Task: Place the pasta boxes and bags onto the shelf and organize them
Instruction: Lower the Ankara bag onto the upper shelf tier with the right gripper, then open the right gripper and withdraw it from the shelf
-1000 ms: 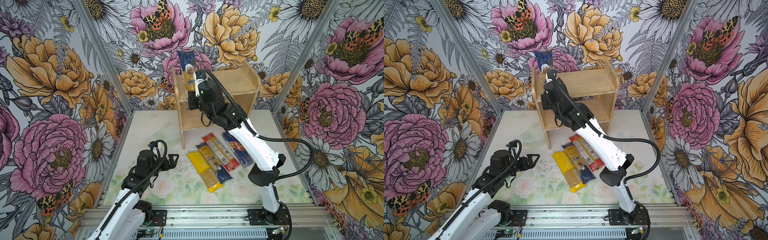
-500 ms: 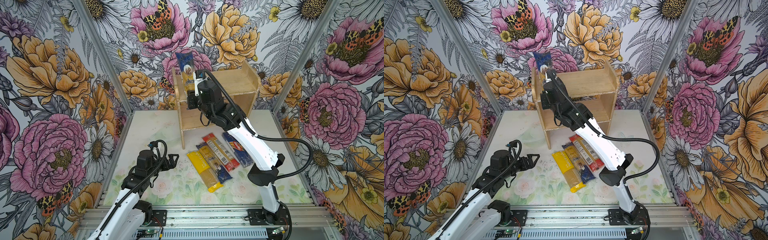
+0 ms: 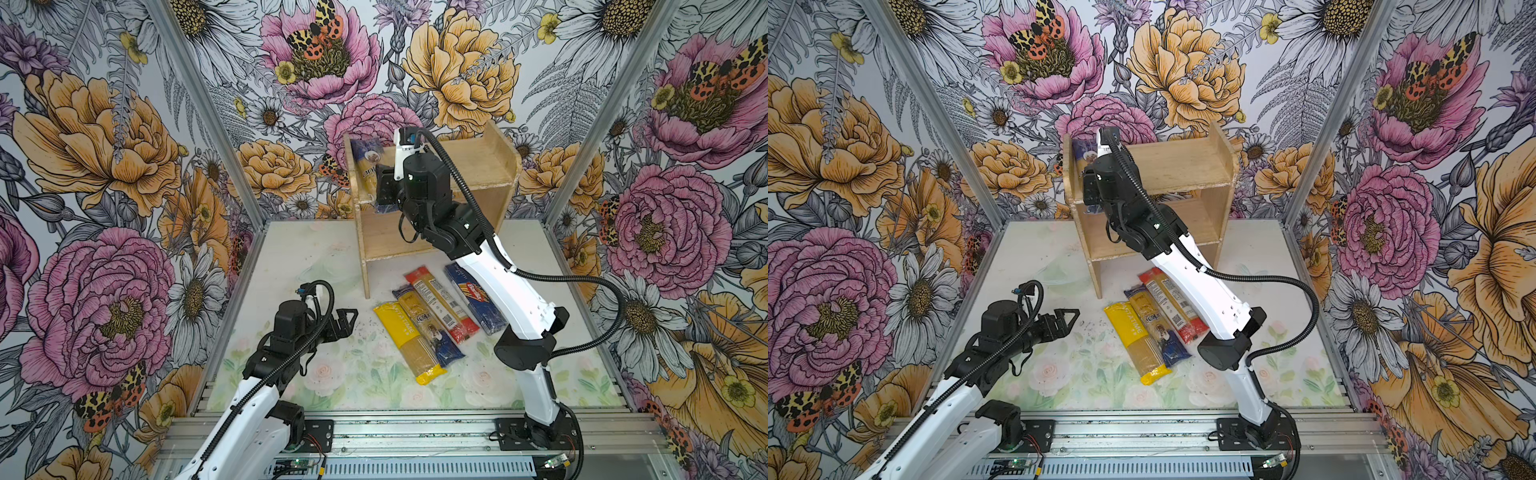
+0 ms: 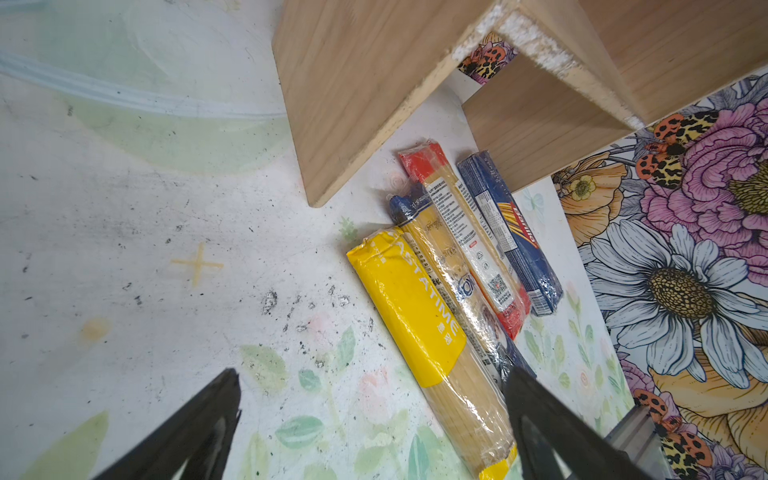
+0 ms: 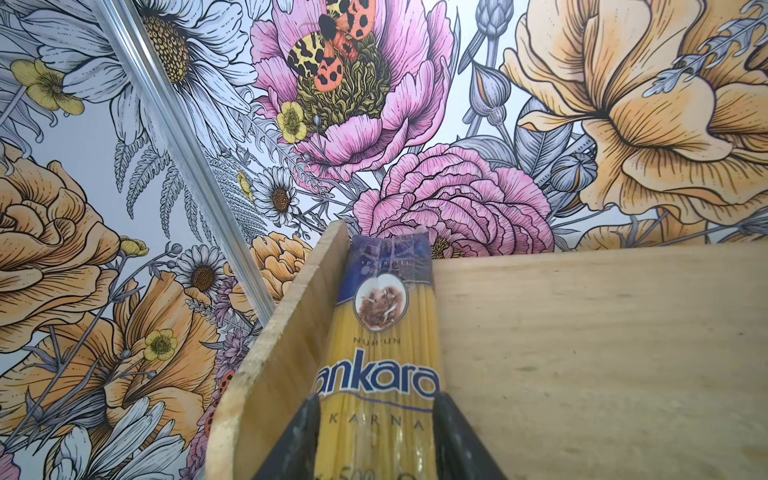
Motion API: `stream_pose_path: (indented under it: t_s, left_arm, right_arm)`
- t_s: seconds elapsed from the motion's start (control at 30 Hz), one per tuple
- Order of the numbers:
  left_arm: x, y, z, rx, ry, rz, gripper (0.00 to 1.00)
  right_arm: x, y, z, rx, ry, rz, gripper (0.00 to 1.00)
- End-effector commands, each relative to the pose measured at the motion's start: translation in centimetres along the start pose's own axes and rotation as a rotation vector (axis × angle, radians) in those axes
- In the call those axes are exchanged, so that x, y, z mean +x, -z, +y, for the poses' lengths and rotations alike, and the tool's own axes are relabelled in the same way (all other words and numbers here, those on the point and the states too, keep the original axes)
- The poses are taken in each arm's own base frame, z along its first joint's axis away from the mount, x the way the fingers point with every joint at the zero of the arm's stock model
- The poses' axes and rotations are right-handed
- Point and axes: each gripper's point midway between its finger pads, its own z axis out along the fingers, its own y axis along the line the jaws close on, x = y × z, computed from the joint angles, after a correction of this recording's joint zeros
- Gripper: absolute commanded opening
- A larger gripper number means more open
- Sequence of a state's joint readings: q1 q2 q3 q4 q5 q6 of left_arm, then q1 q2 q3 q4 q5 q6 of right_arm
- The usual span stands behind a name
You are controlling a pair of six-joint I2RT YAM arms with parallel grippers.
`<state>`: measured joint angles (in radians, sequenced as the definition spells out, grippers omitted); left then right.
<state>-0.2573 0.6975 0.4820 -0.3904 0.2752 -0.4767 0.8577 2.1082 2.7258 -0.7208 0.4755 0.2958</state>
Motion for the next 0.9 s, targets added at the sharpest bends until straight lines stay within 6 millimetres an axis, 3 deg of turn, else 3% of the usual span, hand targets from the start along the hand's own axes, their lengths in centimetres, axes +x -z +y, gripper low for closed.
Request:
stream_pose_path:
  t_s: [0.0,0.23,0.5,0.73,0.87]
  left_arm:
    - [-0.3,0.0,-0.2,0.022,0.012,-0.018,0.99]
    - [-0.3,0.0,-0.3,0.025,0.011,-0.018,0.99]
    - [-0.4,0.0,-0.2,0.022,0.012,-0.019,0.99]
    - [-0.4,0.0,-0.2,0.021,0.011,-0.021,0.99]
    - [-0.4,0.0,-0.3,0.022,0.012,-0.019,0.99]
  right_arm:
    - [-0.4,-0.1,0.0,0.002,-0.012,-0.017,0.46]
    - [-1.5,1.2,-0.2,-0.022,0.020,-0.024,0.58]
    - [-4.0,5.5,-1.3,-0.058,0.050,-0.038,0.65]
    - [-3.4,9.3,-2.9,-0.084,0.064,0.003,0.68]
    - [-1.6,11.3,-3.6,-0.115,0.075,0.053,0.71]
